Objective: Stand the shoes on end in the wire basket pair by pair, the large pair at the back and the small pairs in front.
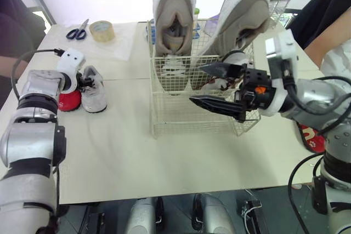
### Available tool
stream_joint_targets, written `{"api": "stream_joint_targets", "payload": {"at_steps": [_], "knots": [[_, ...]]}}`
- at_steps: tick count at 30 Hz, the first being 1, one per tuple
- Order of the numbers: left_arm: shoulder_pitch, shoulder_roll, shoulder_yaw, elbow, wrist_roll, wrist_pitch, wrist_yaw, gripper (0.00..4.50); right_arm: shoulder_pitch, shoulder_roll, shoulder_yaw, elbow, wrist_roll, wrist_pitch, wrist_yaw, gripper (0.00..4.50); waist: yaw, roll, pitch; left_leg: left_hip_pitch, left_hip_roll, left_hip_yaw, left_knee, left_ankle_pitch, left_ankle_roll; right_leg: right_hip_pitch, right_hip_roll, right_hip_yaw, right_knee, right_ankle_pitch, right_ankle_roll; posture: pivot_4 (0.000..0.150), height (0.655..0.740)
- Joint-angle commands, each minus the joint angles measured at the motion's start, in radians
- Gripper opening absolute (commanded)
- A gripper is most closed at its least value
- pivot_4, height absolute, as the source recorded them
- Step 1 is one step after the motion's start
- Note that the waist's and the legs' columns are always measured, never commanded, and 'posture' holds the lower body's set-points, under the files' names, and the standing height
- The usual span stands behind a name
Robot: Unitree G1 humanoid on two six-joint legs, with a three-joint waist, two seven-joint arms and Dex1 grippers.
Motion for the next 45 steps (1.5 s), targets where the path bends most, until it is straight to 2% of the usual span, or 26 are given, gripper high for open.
{"api": "stream_joint_targets", "payload": {"at_steps": [1, 2, 10, 13, 17, 18, 23, 28, 35, 45], "knots": [[0.024, -0.011, 0.016, 0.019, -0.010, 0.026, -0.007, 0.32, -0.003, -0.019, -0.014, -0.034, 0.005, -0.022, -0.005, 4.50, 0.000, 0.000, 0.000, 0.000, 0.000, 0.000, 0.000, 0.000, 0.000, 0.000, 0.000, 0.000, 0.000, 0.000, 0.000, 0.150, 0.7400], [0.024, -0.013, 0.028, 0.019, -0.019, 0.031, -0.005, 0.06, -0.004, -0.019, -0.013, -0.033, 0.005, -0.023, -0.005, 4.50, 0.000, 0.000, 0.000, 0.000, 0.000, 0.000, 0.000, 0.000, 0.000, 0.000, 0.000, 0.000, 0.000, 0.000, 0.000, 0.150, 0.7400], [-0.008, -0.005, 0.141, -0.008, -0.104, 0.029, 0.062, 0.06, -0.010, -0.028, -0.007, -0.018, -0.008, -0.035, 0.008, 4.50, 0.000, 0.000, 0.000, 0.000, 0.000, 0.000, 0.001, 0.000, 0.000, 0.000, 0.000, 0.000, 0.002, 0.000, 0.000, 0.150, 0.7400], [-0.048, -0.006, 0.236, -0.064, -0.192, -0.050, 0.090, 0.06, -0.012, -0.032, -0.005, -0.012, -0.012, -0.040, 0.016, 4.50, 0.001, -0.002, 0.001, 0.000, 0.000, -0.001, 0.002, 0.000, 0.000, 0.000, 0.000, 0.000, 0.005, 0.000, 0.000, 0.150, 0.7400], [-0.049, -0.027, 0.358, -0.228, -0.329, -0.161, 0.071, 0.06, -0.013, -0.039, -0.007, -0.005, -0.018, -0.044, 0.030, 4.50, 0.000, -0.009, 0.005, -0.005, 0.001, -0.003, 0.006, 0.000, 0.000, -0.002, 0.000, -0.001, 0.008, 0.000, 0.000, 0.150, 0.7400], [-0.028, -0.037, 0.382, -0.294, -0.363, -0.154, 0.075, 0.06, -0.011, -0.044, -0.015, -0.003, -0.010, -0.041, 0.032, 4.50, -0.001, -0.009, 0.005, -0.007, 0.001, -0.003, 0.009, 0.000, 0.000, -0.004, 0.000, -0.001, 0.008, 0.000, 0.000, 0.150, 0.7400], [0.172, -0.138, 0.497, -0.865, -0.568, -0.046, 0.148, 0.06, 0.036, -0.119, -0.123, 0.010, 0.087, -0.003, 0.050, 4.50, -0.005, -0.009, 0.004, -0.009, 0.000, -0.003, 0.012, -0.002, 0.003, -0.004, -0.002, 0.000, 0.008, 0.000, 0.000, 0.150, 0.7400], [0.284, -0.208, 0.524, -1.232, -0.666, 0.023, 0.281, 0.06, 0.097, -0.210, -0.213, 0.040, 0.170, 0.031, 0.082, 4.50, 0.003, -0.009, 0.005, -0.008, 0.000, -0.004, 0.014, -0.002, 0.003, -0.003, -0.001, -0.001, 0.008, 0.001, 0.001, 0.150, 0.7400], [0.343, -0.250, 0.457, -1.567, -0.688, 0.083, 0.420, 0.06, 0.107, -0.289, -0.219, 0.080, 0.209, 0.058, 0.101, 4.50, 0.002, -0.009, 0.004, -0.005, 0.000, -0.004, 0.014, -0.002, 0.003, 0.000, -0.001, 0.000, 0.008, 0.001, 0.001, 0.150, 0.7400], [0.459, -0.326, 0.288, -1.717, -0.576, 0.000, 0.449, 0.06, 0.060, -0.327, -0.166, 0.156, 0.116, 0.034, 0.164, 4.50, 0.004, -0.009, 0.004, 0.000, 0.000, -0.004, 0.013, -0.002, 0.003, 0.004, -0.001, 0.000, 0.008, 0.001, 0.001, 0.150, 0.7400]]}}
